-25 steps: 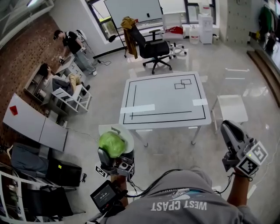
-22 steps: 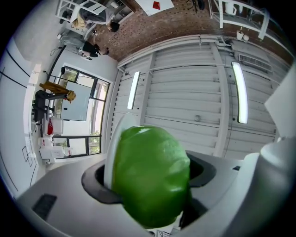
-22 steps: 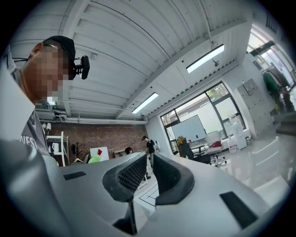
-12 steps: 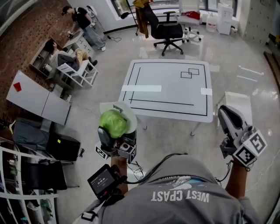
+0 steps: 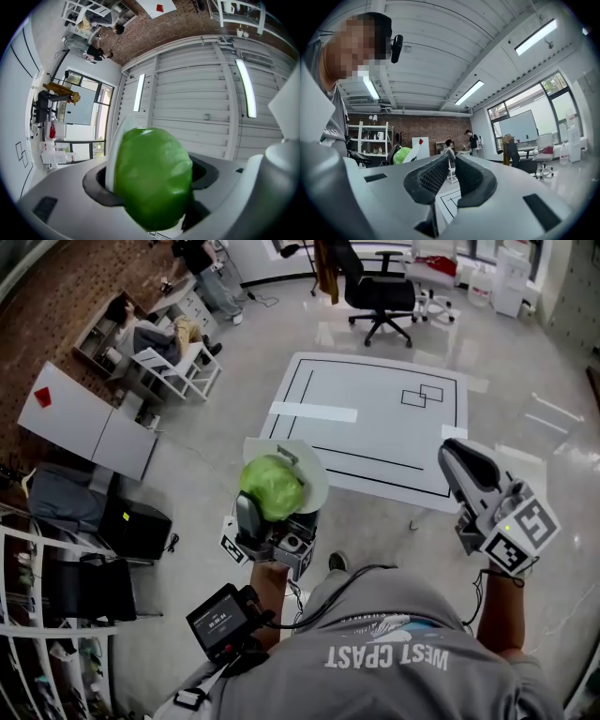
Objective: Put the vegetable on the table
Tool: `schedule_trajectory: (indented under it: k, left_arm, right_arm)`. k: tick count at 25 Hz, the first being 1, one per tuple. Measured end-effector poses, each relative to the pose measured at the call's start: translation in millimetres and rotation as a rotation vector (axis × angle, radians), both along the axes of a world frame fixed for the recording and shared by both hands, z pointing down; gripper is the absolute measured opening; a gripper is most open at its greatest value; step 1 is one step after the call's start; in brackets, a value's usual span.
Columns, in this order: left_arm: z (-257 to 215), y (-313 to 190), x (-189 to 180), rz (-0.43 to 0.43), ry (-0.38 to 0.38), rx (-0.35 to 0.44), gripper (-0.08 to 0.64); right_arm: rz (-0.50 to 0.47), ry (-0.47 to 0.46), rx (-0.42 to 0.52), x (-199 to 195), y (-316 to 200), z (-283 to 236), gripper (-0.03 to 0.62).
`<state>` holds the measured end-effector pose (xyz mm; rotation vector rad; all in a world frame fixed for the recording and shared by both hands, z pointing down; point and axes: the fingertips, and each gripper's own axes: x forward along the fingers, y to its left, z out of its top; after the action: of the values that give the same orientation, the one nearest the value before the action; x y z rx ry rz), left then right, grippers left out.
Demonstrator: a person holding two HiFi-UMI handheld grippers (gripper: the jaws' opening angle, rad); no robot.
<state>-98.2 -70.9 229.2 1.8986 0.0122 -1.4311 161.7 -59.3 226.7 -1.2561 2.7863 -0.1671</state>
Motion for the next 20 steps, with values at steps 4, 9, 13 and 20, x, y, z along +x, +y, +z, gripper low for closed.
schedule_trajectory:
  k: [4,9,13,20]
  left_arm:
    - [-4,-25,1,0.056,-0.013,0.005,0.371]
    - [-17,-76,8,0.127,-0.044,0.042,0.371]
    - [-15,-126,-4,0.165,-0.061,0.037,0.371]
    - [4,-190,11,0.207,-0.061,0.006,0.371]
  right_arm:
    - [-0.009,-0.006,-0.024,-30,-18,3,0.029]
    - [0.011,-0.026,-0.007,-49,-59,-8,0.029]
    - [0.026,-0.027,-0.011,-73,-105,-1,0.029]
    - [0.065,-0.012,-0.044,-58,-155,20,0.029]
